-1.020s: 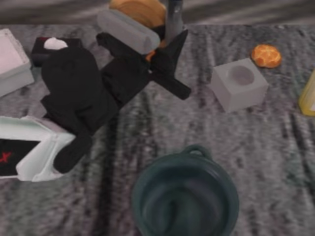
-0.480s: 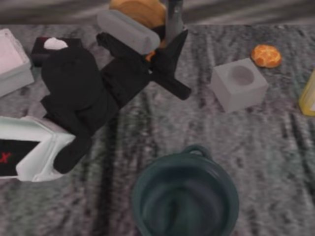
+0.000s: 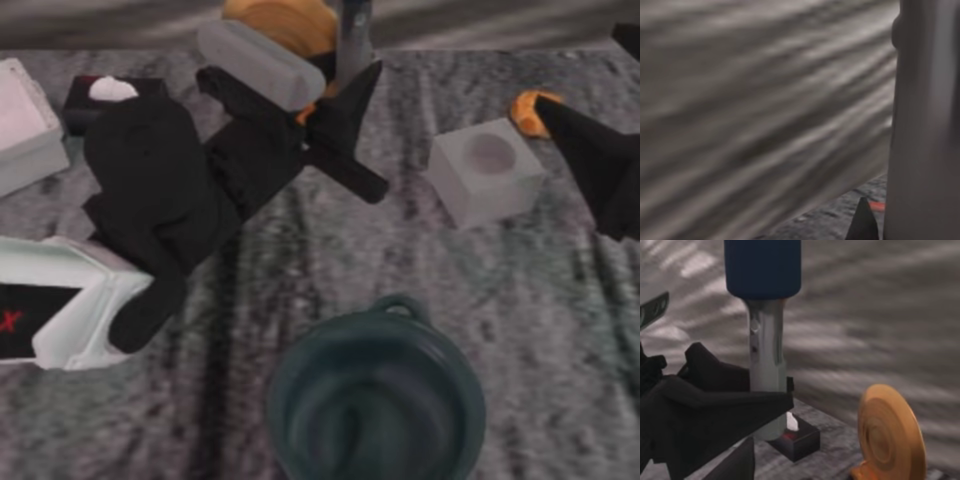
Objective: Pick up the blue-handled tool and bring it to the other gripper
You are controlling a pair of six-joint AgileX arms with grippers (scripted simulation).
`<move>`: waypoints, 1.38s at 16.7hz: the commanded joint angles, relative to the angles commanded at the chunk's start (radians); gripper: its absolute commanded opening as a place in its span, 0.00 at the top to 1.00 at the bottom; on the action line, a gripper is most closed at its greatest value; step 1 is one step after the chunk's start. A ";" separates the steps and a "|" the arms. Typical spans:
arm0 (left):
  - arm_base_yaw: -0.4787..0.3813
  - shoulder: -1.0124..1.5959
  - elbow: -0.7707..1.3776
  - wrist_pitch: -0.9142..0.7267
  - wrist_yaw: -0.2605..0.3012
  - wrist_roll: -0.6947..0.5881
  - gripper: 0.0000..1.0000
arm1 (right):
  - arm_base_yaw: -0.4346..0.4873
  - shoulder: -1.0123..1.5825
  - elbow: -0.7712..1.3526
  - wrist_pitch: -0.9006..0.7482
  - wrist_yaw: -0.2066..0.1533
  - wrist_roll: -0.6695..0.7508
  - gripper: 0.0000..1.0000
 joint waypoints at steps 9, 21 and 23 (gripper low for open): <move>0.000 0.000 0.000 0.000 0.000 0.000 1.00 | 0.087 0.417 0.225 0.196 -0.248 0.012 0.00; 0.000 0.000 0.000 0.000 0.000 0.000 1.00 | 0.229 0.604 0.421 0.179 -0.104 0.002 0.00; 0.000 0.000 0.000 0.000 0.000 0.000 1.00 | 0.270 0.660 0.479 0.174 -0.062 0.000 0.00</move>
